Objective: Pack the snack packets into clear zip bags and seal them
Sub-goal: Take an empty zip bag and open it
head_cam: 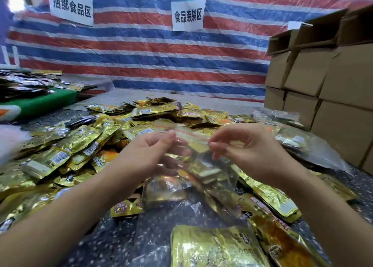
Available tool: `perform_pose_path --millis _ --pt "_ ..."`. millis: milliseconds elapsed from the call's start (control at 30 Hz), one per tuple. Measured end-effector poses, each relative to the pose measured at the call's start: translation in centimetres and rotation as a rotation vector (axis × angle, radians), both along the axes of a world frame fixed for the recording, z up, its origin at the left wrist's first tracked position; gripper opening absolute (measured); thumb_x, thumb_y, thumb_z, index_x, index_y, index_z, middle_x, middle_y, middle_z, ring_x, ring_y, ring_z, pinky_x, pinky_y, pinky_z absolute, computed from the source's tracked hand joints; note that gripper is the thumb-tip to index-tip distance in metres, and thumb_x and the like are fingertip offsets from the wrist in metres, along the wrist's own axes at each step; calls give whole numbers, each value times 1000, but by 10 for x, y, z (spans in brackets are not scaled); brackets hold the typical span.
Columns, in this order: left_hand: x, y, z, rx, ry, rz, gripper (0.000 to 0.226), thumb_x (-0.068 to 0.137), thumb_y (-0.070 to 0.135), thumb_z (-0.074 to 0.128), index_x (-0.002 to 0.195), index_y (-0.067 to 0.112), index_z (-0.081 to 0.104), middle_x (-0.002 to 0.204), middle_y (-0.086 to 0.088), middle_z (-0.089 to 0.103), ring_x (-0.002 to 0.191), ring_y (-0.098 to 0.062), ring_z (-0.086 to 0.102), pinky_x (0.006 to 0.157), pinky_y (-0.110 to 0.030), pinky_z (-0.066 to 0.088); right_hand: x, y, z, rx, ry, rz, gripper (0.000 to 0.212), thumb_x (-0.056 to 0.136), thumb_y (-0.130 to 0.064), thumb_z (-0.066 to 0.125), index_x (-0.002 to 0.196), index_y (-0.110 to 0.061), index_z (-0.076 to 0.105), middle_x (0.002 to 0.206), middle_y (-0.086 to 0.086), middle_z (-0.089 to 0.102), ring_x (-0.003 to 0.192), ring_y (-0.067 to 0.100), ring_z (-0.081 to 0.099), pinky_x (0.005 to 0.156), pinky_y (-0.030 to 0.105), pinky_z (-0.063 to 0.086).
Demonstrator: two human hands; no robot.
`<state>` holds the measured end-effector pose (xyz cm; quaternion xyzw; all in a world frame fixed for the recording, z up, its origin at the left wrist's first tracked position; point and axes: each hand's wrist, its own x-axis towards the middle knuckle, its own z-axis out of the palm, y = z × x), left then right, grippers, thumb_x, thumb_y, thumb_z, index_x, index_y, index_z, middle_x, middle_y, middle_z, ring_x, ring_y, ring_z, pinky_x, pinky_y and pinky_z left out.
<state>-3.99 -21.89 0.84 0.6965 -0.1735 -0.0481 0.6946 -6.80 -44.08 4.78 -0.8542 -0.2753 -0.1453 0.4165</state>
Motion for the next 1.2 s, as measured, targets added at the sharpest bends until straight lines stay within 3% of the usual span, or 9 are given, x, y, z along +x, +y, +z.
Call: perform_pose_path --millis 133,300,400,533,667,800,933,1067,1200 --pt "2 3 -4 92 29 -50 38 80 42 56 96 13 74 96 -12 76 80 -28 73 77 -41 60 2 -2 -3 -141 135 31 24 85 -44 58 82 -24 72 70 -3 72 72 35 66 72 56 53" --pt "4 2 -5 141 22 -55 44 84 50 50 95 15 74 94 -10 76 79 -25 72 82 -43 59 8 -2 -7 -199 181 77 42 87 -56 53 80 -21 75 71 -2 71 64 20 61 64 37 49" --pt "3 1 -4 103 34 -39 41 86 47 49 90 15 75 94 -12 76 78 -26 73 77 -41 61 17 -4 1 -26 300 8 62 85 -69 40 75 -19 75 71 1 72 67 18 67 73 29 56" --pt "1 1 -5 140 7 -30 41 86 42 51 91 11 76 99 -13 75 82 -26 75 59 -28 59 55 -5 17 139 280 -245 48 100 -48 45 74 -18 71 68 3 73 78 22 71 88 40 50" --pt "-1 2 -4 124 12 -61 38 83 40 54 92 12 78 93 -11 77 83 -27 75 60 -27 58 94 7 20 -132 250 -377 20 97 -36 60 96 -17 69 86 0 72 84 17 68 80 36 55" --pt "-2 2 -2 106 7 -66 36 83 38 55 93 12 77 92 -9 77 82 -25 75 61 -26 59 120 31 18 -538 208 -399 39 94 -45 62 114 -11 67 107 7 68 91 20 62 84 37 53" --pt "-3 2 -1 98 4 -61 37 82 39 55 95 12 77 90 -9 77 82 -26 75 65 -31 61 134 40 12 -724 262 -417 61 89 -52 65 127 -5 60 129 13 62 114 31 59 98 44 50" --pt "-2 3 -2 107 -1 -43 34 83 40 56 90 15 78 92 -12 76 82 -26 75 68 -34 62 135 41 16 -623 394 -411 64 80 -52 76 119 -5 59 100 5 55 89 26 52 60 29 39" --pt "-2 4 -1 111 11 -41 33 83 40 56 87 17 79 89 -9 77 81 -24 75 59 -30 60 130 40 13 -476 512 -361 34 82 -34 79 81 -5 62 65 2 48 58 19 42 50 26 35"
